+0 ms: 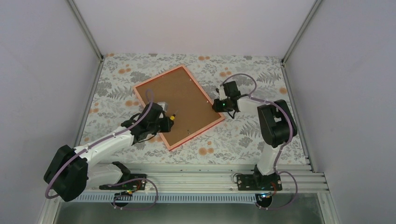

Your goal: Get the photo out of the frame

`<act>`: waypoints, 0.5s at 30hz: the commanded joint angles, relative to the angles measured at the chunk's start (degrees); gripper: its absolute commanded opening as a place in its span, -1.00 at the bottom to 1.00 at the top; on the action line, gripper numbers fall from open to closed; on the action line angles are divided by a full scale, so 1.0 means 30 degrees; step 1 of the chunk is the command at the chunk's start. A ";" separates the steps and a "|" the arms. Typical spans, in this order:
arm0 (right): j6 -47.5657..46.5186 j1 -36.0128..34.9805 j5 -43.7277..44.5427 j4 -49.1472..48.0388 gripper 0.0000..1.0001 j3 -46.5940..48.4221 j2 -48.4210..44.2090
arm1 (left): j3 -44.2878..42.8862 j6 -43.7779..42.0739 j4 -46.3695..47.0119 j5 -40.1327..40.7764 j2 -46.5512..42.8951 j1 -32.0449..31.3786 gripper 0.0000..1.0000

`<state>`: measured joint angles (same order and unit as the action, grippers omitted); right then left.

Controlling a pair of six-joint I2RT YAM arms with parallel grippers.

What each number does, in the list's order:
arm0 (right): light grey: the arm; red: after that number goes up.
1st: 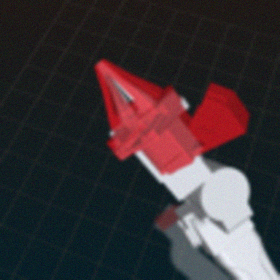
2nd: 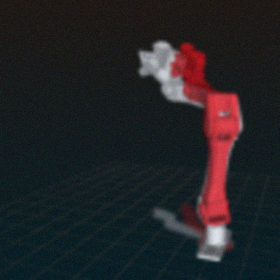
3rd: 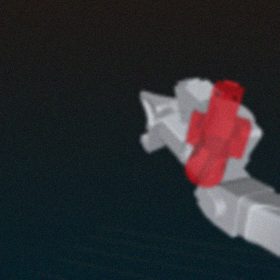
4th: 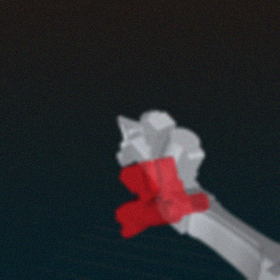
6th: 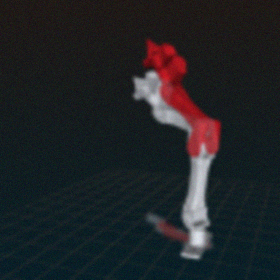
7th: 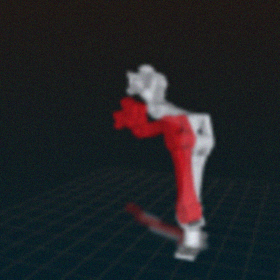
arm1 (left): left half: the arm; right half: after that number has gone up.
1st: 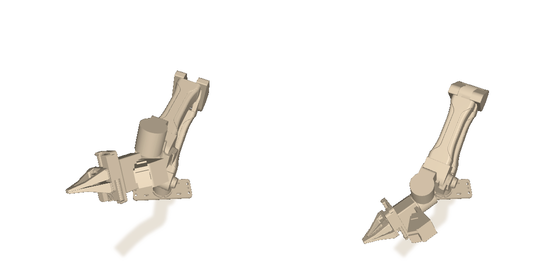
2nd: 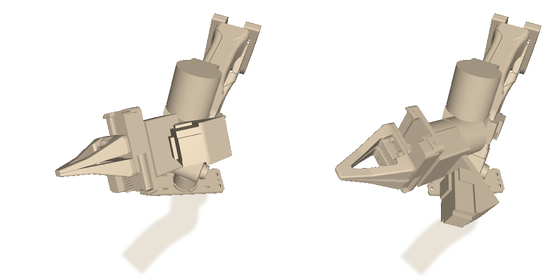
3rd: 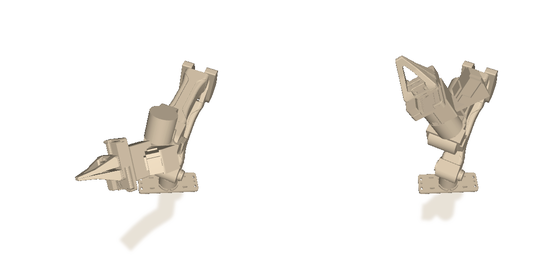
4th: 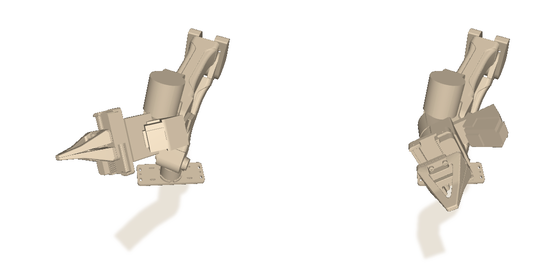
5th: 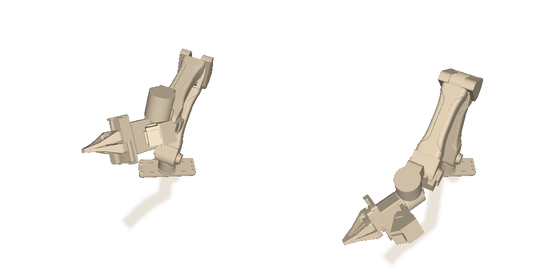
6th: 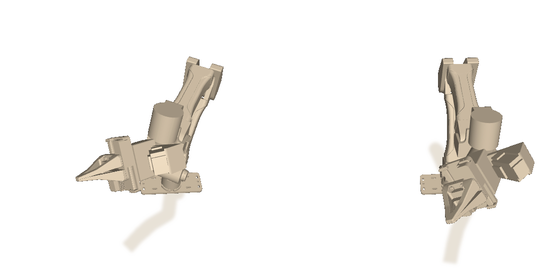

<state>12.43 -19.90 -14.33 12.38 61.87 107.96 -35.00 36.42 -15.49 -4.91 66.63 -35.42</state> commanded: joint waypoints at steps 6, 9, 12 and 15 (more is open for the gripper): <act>0.4238 -0.0666 0.1059 -0.0312 -0.60 -0.5310 -0.3537 | -0.1254 -0.0221 0.0487 -0.0228 0.0908 -0.1353 -0.95; 0.4794 -0.1217 0.0763 -0.0484 -0.60 -0.6380 -0.4606 | -0.1530 -0.0161 0.0564 -0.0116 0.1314 -0.1906 -0.95; 0.5495 -0.1822 0.0466 -0.0707 -0.59 -0.7388 -0.5780 | -0.1866 -0.0108 0.0573 0.0040 0.1760 -0.2455 -0.95; 0.6130 -0.2582 0.0701 -0.0903 -0.58 -0.8274 -0.6696 | -0.2135 -0.0071 0.0636 0.0112 0.2220 -0.2891 -0.95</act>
<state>26.46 -24.93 -13.13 8.45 40.64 90.50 -39.09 36.45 -15.07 -4.99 71.79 -42.61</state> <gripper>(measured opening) 0.206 0.173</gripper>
